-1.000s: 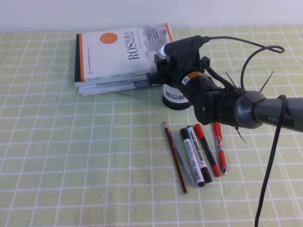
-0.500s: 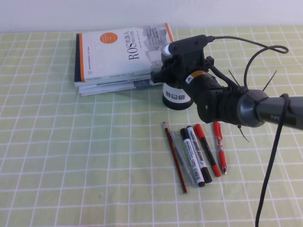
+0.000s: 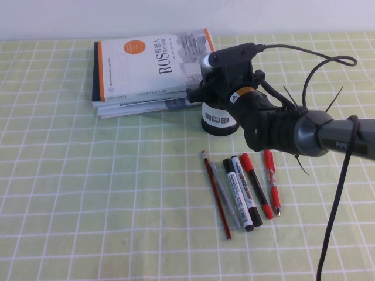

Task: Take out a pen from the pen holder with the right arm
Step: 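Take a marker out of the pen holder and lay it on the table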

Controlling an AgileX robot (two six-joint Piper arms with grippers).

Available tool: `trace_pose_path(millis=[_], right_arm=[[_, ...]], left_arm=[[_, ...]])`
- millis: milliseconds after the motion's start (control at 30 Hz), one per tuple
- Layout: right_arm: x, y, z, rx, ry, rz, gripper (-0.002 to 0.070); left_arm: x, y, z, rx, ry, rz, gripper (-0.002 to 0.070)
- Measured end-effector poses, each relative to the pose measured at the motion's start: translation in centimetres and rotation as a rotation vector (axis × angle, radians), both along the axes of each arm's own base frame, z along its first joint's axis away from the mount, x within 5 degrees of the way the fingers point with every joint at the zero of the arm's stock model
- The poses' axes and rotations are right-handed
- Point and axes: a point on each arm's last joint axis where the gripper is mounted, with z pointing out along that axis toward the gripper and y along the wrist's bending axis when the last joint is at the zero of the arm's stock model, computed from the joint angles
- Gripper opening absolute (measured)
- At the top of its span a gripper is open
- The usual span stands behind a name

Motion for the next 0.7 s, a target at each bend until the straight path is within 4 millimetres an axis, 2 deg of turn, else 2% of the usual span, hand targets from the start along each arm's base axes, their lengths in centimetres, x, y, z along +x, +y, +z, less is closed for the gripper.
trace_pose_path(millis=[233, 700], right_arm=[[-0.6, -0.2, 2.8, 0.016, -0.006, 0.015, 0.012], [-3.1, -1.4, 11.9, 0.053, -0.143, 0.06, 0.012]], left_arm=[[0.0, 0.0, 0.0, 0.0, 0.0, 0.0, -0.0006], [0.0, 0.0, 0.0, 0.0, 0.0, 0.0, -0.0006]])
